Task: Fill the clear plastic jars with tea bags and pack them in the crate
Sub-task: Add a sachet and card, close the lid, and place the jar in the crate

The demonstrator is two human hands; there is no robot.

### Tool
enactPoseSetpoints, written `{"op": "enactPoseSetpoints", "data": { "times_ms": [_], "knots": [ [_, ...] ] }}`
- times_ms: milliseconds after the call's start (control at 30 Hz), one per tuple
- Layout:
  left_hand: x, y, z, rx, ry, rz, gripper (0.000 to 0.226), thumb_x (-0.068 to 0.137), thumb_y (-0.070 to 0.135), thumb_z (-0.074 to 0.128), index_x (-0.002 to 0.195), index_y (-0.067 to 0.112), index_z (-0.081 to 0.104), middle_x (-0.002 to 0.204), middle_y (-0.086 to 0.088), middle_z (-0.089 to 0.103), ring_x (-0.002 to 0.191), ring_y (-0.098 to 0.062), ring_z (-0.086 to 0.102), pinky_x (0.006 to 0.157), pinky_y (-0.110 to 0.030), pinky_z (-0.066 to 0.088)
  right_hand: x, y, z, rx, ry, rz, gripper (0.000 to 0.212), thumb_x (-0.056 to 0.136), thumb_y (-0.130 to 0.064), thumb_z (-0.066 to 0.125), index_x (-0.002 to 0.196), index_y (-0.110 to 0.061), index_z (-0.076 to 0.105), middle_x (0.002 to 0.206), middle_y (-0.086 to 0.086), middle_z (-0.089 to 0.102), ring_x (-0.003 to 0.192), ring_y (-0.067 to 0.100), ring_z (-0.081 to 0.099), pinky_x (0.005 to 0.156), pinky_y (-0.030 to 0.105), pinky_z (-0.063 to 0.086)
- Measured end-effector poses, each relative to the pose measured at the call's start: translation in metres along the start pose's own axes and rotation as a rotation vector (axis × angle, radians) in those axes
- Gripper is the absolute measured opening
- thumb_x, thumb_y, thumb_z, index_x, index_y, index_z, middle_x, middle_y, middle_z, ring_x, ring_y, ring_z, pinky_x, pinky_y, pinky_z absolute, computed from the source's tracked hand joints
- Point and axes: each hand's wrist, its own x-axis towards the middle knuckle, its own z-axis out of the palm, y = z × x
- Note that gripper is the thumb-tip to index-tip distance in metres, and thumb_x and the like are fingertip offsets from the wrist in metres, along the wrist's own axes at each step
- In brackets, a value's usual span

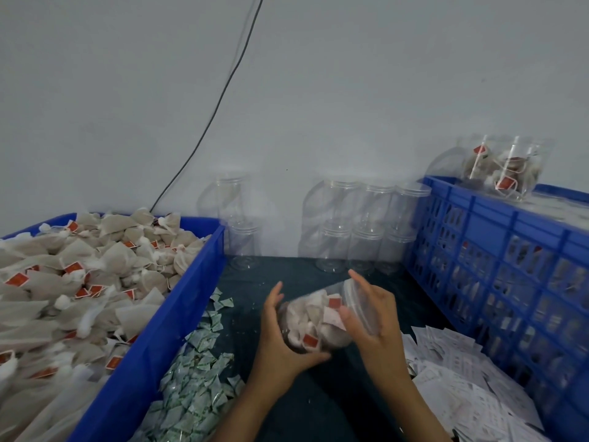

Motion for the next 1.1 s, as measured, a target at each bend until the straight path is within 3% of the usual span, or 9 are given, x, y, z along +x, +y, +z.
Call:
{"op": "enactPoseSetpoints", "data": {
  "times_ms": [167, 300, 533, 633, 767, 833, 933, 1000, 1100],
  "knots": [
    [0.001, 0.013, 0.003, -0.528, -0.183, -0.144, 0.099, 0.068, 0.016, 0.082, 0.141, 0.048, 0.023, 0.136, 0.002, 0.057, 0.122, -0.023, 0.058, 0.09, -0.041, 0.053, 0.001, -0.006, 0.001, 0.095, 0.04, 0.116, 0.048, 0.083, -0.053, 0.058, 0.13, -0.049, 0.047, 0.122, -0.013, 0.047, 0.108, -0.018, 0.047, 0.091, 0.013, 0.043],
    [0.001, 0.023, 0.0, -0.592, -0.163, -0.407, 0.087, 0.064, 0.063, 0.075, 0.135, 0.022, 0.047, 0.118, -0.012, 0.067, 0.093, -0.025, 0.069, 0.065, -0.034, 0.055, -0.001, -0.01, 0.005, 0.054, -0.013, 0.125, 0.078, 0.068, -0.09, 0.035, 0.134, -0.049, 0.039, 0.118, -0.011, 0.04, 0.1, -0.022, 0.045, 0.081, -0.003, 0.036],
    [0.002, 0.024, -0.008, -0.603, -0.243, -0.66, 0.063, 0.074, 0.068, 0.052, 0.096, 0.013, 0.075, 0.085, -0.016, 0.063, 0.057, -0.02, 0.055, 0.044, -0.022, 0.035, -0.006, -0.005, 0.004, 0.049, -0.15, -0.066, 0.045, 0.088, -0.036, 0.056, 0.132, -0.042, 0.054, 0.125, -0.01, 0.038, 0.125, 0.014, 0.043, 0.1, 0.049, 0.046],
    [0.0, 0.024, -0.005, -0.599, -0.205, -0.615, 0.065, 0.077, 0.06, 0.052, 0.11, 0.007, 0.067, 0.085, -0.016, 0.064, 0.059, -0.018, 0.054, 0.047, -0.023, 0.043, -0.003, -0.003, 0.005, 0.061, -0.124, -0.014, 0.043, 0.088, -0.041, 0.053, 0.131, -0.046, 0.051, 0.12, -0.007, 0.04, 0.118, 0.005, 0.045, 0.102, 0.035, 0.045],
    [-0.001, 0.023, -0.001, -0.456, -0.106, -0.4, 0.059, 0.078, 0.05, 0.071, 0.125, 0.022, 0.049, 0.106, -0.01, 0.068, 0.081, -0.022, 0.066, 0.067, -0.033, 0.054, -0.002, -0.002, 0.009, 0.055, -0.055, 0.146, 0.034, 0.095, -0.046, 0.041, 0.128, -0.045, 0.051, 0.109, 0.002, 0.058, 0.097, -0.011, 0.056, 0.078, 0.002, 0.042],
    [-0.002, 0.022, 0.0, -0.374, -0.09, -0.34, 0.058, 0.074, 0.043, 0.074, 0.124, 0.034, 0.045, 0.116, -0.003, 0.065, 0.097, -0.023, 0.067, 0.078, -0.041, 0.056, 0.007, 0.007, 0.011, 0.163, -0.05, 0.351, 0.03, 0.097, -0.048, 0.041, 0.121, -0.042, 0.058, 0.104, -0.004, 0.069, 0.092, -0.002, 0.066, 0.076, 0.012, 0.051],
    [-0.004, 0.024, 0.0, -0.372, -0.068, -0.365, 0.054, 0.074, 0.046, 0.073, 0.12, 0.036, 0.047, 0.11, -0.006, 0.068, 0.084, -0.021, 0.069, 0.065, -0.034, 0.055, 0.006, 0.008, -0.003, 0.261, -0.211, 0.535, 0.046, 0.099, -0.046, 0.041, 0.14, -0.027, 0.046, 0.14, 0.009, 0.052, 0.126, 0.026, 0.052, 0.106, 0.046, 0.041],
    [-0.004, 0.024, -0.001, -0.428, -0.064, -0.425, 0.06, 0.071, 0.05, 0.067, 0.122, 0.027, 0.047, 0.096, -0.01, 0.069, 0.068, -0.02, 0.064, 0.054, -0.028, 0.047, 0.006, -0.001, -0.005, 0.234, -0.232, 0.389, 0.05, 0.098, -0.036, 0.046, 0.146, -0.035, 0.033, 0.154, 0.003, 0.031, 0.14, 0.022, 0.032, 0.115, 0.049, 0.028],
    [-0.002, 0.022, -0.004, -0.458, -0.052, -0.475, 0.075, 0.066, 0.053, 0.075, 0.125, 0.015, 0.049, 0.087, -0.011, 0.069, 0.061, -0.018, 0.06, 0.055, -0.028, 0.045, -0.006, -0.014, -0.007, 0.339, -0.266, 0.321, 0.054, 0.087, -0.037, 0.06, 0.139, -0.04, 0.044, 0.147, -0.005, 0.041, 0.135, 0.014, 0.041, 0.111, 0.044, 0.037]
  ]
}}
